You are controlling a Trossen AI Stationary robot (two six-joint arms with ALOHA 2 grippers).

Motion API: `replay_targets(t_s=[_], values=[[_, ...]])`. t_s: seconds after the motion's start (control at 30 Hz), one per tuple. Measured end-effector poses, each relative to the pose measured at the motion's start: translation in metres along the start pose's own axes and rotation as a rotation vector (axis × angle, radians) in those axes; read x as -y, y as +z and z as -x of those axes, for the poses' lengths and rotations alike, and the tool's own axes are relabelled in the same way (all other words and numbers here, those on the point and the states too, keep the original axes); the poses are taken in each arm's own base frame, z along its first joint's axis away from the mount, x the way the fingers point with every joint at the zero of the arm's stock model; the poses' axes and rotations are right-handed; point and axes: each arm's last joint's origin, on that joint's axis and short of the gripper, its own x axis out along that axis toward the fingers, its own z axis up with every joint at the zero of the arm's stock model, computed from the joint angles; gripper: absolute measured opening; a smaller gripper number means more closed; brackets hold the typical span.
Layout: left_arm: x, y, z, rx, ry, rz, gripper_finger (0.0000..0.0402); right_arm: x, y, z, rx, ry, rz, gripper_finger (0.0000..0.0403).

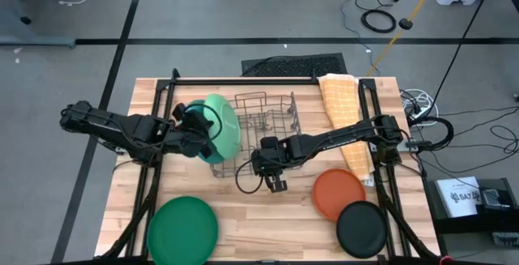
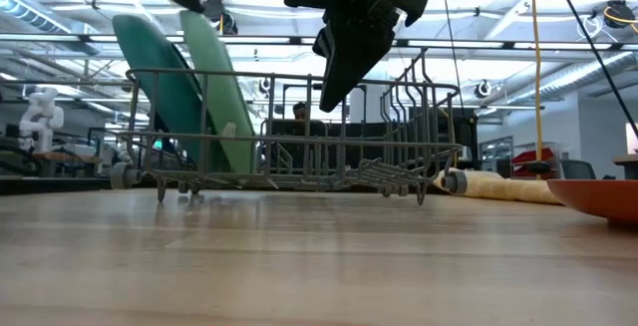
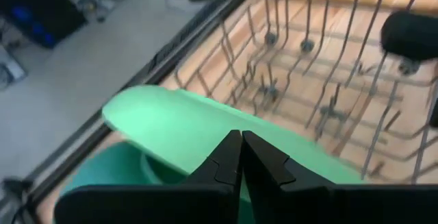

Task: Sort dishes
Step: Adjust the light green plate, then adjust the green plate

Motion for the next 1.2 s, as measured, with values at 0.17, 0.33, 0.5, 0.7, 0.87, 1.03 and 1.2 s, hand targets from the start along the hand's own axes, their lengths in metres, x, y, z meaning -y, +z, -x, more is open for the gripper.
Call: replay_targets(t_s=[0.17,0.33,0.5,0.7,0.87,1.03,1.2], values=[[-0.001,-0.013,0.003,-0.094,0.016,0.024,0.0024,0.0,0.0,0.0,0.0,-0.002,0.007,0.0004],[0.002,-0.014,0.007,-0.073,0.003,0.01,0.0024,0.0,0.0,0.0,0.001,-0.002,0.008,0.0004],[0.005,-0.007,0.017,0.056,-0.048,-0.023,0.0024,0.0,0.0,0.0,0.002,-0.002,0.009,0.0004],[0.004,0.004,0.038,0.221,-0.155,-0.055,0.0028,0.0,0.0,0.0,0.003,-0.002,0.016,0.0004],[0.003,0.003,0.05,0.268,-0.182,-0.07,0.0075,0.0,0.002,0.0,0.018,-0.05,0.049,0.0017],[0.006,-0.001,0.057,0.292,-0.195,-0.078,0.0153,-0.004,0.004,0.001,0.036,-0.078,0.089,0.0066],[0.007,-0.003,0.062,0.329,-0.163,-0.062,0.0197,-0.009,0.005,0.001,0.042,-0.079,0.103,0.0132]])
